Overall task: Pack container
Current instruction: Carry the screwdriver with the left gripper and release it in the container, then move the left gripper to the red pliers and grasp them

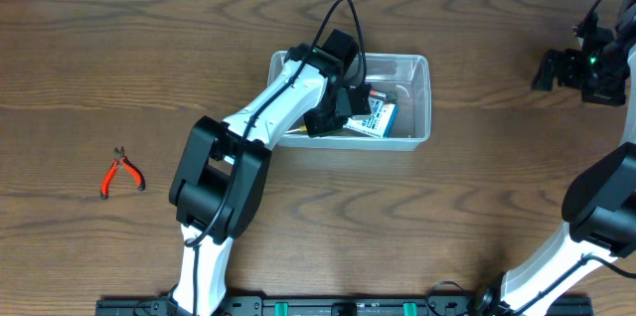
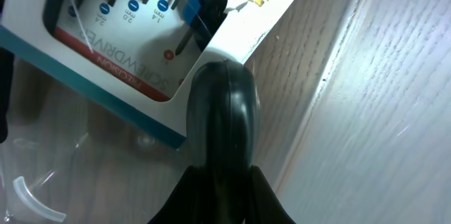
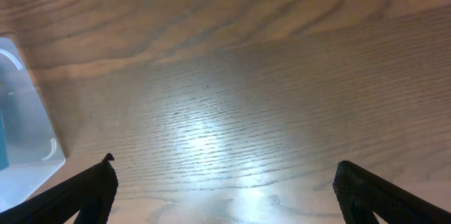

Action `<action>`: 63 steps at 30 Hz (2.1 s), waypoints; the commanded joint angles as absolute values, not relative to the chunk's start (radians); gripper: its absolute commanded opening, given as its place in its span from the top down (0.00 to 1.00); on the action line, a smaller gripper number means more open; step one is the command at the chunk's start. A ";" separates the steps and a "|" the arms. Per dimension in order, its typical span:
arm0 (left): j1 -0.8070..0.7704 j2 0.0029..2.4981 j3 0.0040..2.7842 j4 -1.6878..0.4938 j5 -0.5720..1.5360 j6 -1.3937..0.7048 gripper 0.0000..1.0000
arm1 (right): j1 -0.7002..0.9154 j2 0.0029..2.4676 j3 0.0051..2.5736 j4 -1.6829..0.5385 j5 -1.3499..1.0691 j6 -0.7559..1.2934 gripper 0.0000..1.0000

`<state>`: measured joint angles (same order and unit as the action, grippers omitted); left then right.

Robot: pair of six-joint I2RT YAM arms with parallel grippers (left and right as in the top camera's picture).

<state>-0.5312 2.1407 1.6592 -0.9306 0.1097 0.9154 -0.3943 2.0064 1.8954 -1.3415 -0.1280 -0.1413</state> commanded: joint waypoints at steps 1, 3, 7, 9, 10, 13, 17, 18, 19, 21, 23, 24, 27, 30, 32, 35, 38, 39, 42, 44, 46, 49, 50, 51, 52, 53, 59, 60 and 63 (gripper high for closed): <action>-0.527 2.150 1.649 -0.929 0.123 0.923 0.78 | -0.385 2.003 1.897 -1.342 -0.139 -0.135 0.01; -0.527 2.144 1.649 -0.930 0.120 0.921 0.60 | -0.385 2.003 1.897 -1.342 -0.139 -0.135 0.01; -0.527 2.111 1.655 -0.937 0.117 0.892 0.48 | -0.385 2.003 1.897 -1.343 -0.139 -0.135 0.01; -0.527 2.082 1.671 -0.961 0.094 0.892 0.45 | -0.385 2.003 1.897 -1.343 -0.139 -0.135 0.01; -0.527 2.057 1.687 -0.981 0.070 0.892 0.44 | -0.385 2.003 1.897 -1.343 -0.139 -0.135 0.01; -0.527 1.975 1.722 -1.005 -0.011 0.870 0.39 | -0.385 2.003 1.897 -1.343 -0.139 -0.135 0.01; -0.511 1.798 1.768 -1.005 -0.154 0.759 0.28 | -0.385 2.003 1.897 -1.343 -0.139 -0.135 0.01; -0.496 1.744 1.772 -1.005 -0.185 0.715 0.22 | -0.385 2.003 1.897 -1.343 -0.139 -0.135 0.01; -0.477 1.698 1.773 -1.006 -0.212 0.669 0.16 | -0.385 2.003 1.897 -1.343 -0.139 -0.135 0.01; -0.409 1.607 1.772 -1.028 -0.245 0.580 0.10 | -0.385 2.003 1.897 -1.343 -0.139 -0.135 0.01; -0.302 1.536 1.772 -1.073 -0.245 0.515 0.06 | -0.385 2.003 1.897 -1.343 -0.139 -0.135 0.01; -0.246 1.512 1.772 -1.093 -0.244 0.470 0.03 | -0.384 2.003 1.897 -1.343 -0.139 -0.135 0.01; -0.040 1.471 1.771 -1.155 -0.244 0.293 0.02 | -0.384 2.003 1.897 -1.343 -0.140 -0.134 0.01; 0.134 1.476 1.768 -1.196 -0.243 0.125 0.02 | -0.384 2.003 1.897 -1.343 -0.144 -0.134 0.01; 0.228 1.491 1.746 -1.220 -0.196 0.046 0.02 | -0.384 2.003 1.897 -1.343 -0.165 -0.135 0.01; 0.333 1.518 1.668 -1.218 -0.048 0.031 0.02 | -0.384 2.003 1.897 -1.340 -0.173 -0.135 0.01; 0.392 1.550 1.557 -1.181 -0.019 0.031 0.02 | -0.385 2.003 1.897 -1.338 -0.173 -0.135 0.01; 0.405 1.559 1.520 -1.159 -0.019 0.032 0.02 | -0.385 2.003 1.897 -1.338 -0.173 -0.135 0.01; 0.438 1.583 1.389 -1.063 -0.018 0.031 0.02 | -0.385 2.003 1.897 -1.335 -0.173 -0.135 0.01; 0.448 1.593 1.303 -0.995 -0.018 0.030 0.02 | -0.385 2.003 1.897 -1.331 -0.173 -0.135 0.01; 0.448 1.597 1.218 -0.912 -0.018 0.013 0.02 | -0.385 2.003 1.897 -1.328 -0.173 -0.135 0.01; 0.448 1.597 1.118 -0.806 -0.018 -0.006 0.02 | -0.385 2.003 1.897 -1.329 -0.173 -0.135 0.01; 0.448 1.597 1.084 -0.770 -0.018 -0.006 0.02 | -0.385 2.003 1.897 -1.329 -0.173 -0.135 0.01; 0.448 1.597 1.057 -0.742 -0.018 -0.006 0.02 | -0.385 2.003 1.897 -1.330 -0.173 -0.135 0.01; 0.448 1.597 1.021 -0.707 -0.017 -0.006 0.02 | -0.384 2.003 1.897 -1.330 -0.173 -0.135 0.01; 0.448 1.597 0.997 -0.682 -0.010 -0.005 0.02 | -0.384 2.003 1.897 -1.330 -0.173 -0.135 0.01; 0.448 1.608 0.902 -0.566 0.021 0.007 0.02 | -0.385 2.003 1.897 -1.345 -0.155 -0.136 0.01; 0.448 1.616 0.899 -0.558 0.027 0.006 0.02 | -0.385 2.003 1.897 -1.346 -0.154 -0.136 0.01; 0.448 1.650 0.899 -0.543 0.027 0.006 0.02 | -0.385 2.003 1.897 -1.347 -0.154 -0.136 0.01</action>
<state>0.4461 1.6154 0.9047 -0.5564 0.0093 0.0105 -0.3939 2.0064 1.8954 -1.3434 -0.1577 -0.1417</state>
